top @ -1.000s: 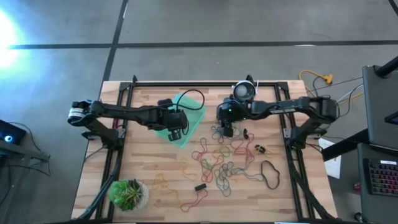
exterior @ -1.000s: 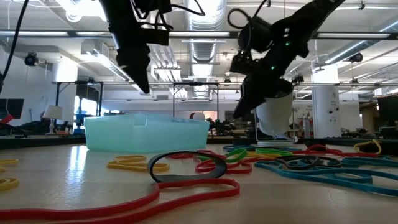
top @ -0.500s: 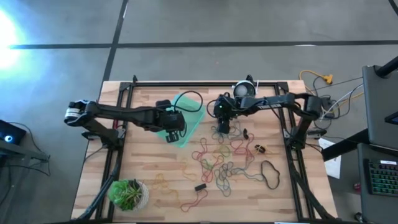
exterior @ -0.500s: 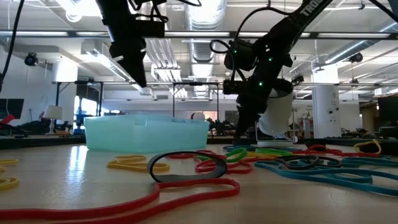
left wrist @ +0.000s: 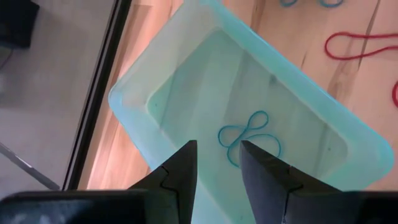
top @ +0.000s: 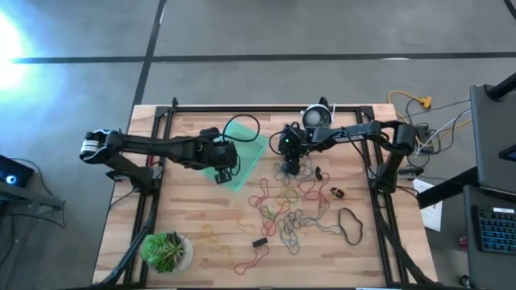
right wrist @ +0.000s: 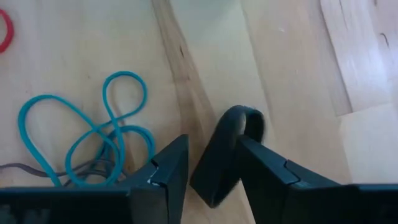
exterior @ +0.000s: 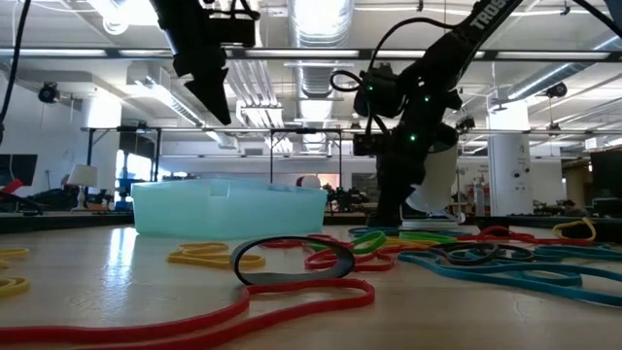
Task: Pick and place rubber bands into bin
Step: Put the black rubber band into the green bin
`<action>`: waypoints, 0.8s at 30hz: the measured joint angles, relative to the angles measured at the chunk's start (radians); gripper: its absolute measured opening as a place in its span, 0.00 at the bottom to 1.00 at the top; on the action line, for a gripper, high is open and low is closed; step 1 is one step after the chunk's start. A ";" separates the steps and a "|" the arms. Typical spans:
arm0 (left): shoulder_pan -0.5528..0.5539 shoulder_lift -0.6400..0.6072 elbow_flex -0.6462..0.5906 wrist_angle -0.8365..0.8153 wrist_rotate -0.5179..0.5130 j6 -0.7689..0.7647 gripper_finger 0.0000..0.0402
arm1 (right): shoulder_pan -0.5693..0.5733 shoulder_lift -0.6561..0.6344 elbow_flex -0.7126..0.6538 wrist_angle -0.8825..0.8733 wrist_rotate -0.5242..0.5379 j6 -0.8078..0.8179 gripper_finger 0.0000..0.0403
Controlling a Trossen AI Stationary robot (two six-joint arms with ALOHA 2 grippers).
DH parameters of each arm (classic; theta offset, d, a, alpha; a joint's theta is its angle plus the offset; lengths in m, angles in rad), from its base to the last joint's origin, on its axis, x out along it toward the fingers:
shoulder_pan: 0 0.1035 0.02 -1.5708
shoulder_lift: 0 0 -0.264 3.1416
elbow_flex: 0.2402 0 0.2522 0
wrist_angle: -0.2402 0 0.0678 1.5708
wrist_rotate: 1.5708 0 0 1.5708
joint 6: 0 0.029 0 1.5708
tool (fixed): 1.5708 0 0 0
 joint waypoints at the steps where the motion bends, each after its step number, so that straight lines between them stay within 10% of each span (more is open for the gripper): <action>1: 0.000 0.000 0.001 -0.001 0.000 0.000 0.26 | -0.001 0.000 0.000 0.002 0.000 0.000 0.31; 24: 0.000 0.000 0.007 -0.001 0.000 0.004 0.26 | -0.002 0.000 -0.046 0.025 0.027 -0.010 0.02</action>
